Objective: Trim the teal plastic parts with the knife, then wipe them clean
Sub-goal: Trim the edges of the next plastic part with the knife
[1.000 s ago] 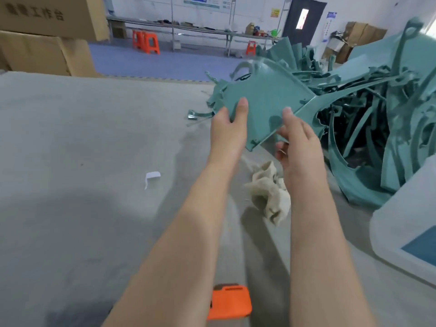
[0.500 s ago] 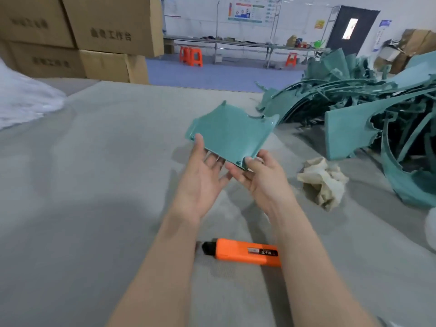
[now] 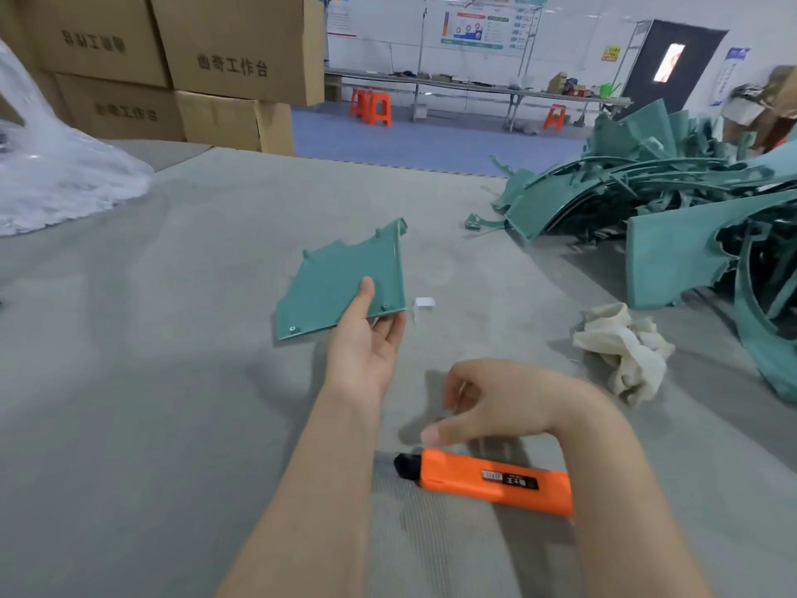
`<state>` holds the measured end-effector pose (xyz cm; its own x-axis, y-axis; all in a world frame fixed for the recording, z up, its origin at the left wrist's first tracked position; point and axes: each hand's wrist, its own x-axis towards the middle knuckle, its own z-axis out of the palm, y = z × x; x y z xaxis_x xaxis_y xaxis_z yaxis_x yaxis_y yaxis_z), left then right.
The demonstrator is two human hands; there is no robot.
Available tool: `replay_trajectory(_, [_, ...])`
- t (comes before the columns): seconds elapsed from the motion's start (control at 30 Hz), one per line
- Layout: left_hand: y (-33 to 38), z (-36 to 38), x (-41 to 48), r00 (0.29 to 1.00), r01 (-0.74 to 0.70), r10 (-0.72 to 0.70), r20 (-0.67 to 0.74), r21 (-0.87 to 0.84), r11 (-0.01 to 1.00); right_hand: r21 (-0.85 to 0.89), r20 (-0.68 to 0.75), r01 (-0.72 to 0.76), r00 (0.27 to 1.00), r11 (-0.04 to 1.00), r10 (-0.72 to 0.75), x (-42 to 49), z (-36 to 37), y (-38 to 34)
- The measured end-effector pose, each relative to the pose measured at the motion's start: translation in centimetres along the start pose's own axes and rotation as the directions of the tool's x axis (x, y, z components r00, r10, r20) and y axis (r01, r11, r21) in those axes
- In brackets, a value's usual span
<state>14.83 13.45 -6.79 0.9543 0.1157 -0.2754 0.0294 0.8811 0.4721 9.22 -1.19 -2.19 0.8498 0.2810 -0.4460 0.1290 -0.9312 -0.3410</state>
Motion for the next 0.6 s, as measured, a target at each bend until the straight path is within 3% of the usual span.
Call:
replay_trajectory(0.1, [0.2,0.0,0.0,0.999,-0.025,0.025,-0.026,-0.016,1.000,-0.122,0.041,0.049,0.998,0.991,-0.045,1.0,1.2,-1.8])
replay_trajectory(0.2, [0.1,0.0,0.0,0.998,-0.044,0.044,-0.038,0.006,0.999,-0.160,-0.131,0.019,0.991,0.987,-0.040,2.1,2.0,-2.0])
replay_trajectory(0.3, [0.1,0.1,-0.1,0.998,-0.046,0.047,-0.039,0.025,0.999,-0.046,-0.248,-0.052,0.968,0.998,0.039,2.0,1.4,-1.0])
replay_trajectory(0.4, [0.1,0.4,-0.2,0.998,-0.062,0.063,-0.018,0.030,0.998,0.002,-0.066,0.029,0.997,1.000,-0.029,0.2,0.4,-1.3])
replay_trajectory(0.5, [0.3,0.4,-0.3,0.996,-0.093,0.093,-0.008,0.047,0.995,-0.193,0.071,0.144,0.989,0.971,-0.132,-0.7,1.5,-3.5])
replay_trajectory(0.6, [0.8,0.3,-0.5,0.992,-0.124,0.124,-0.002,0.032,0.992,-0.351,0.080,0.241,0.971,0.905,-0.227,-0.1,3.1,-5.6])
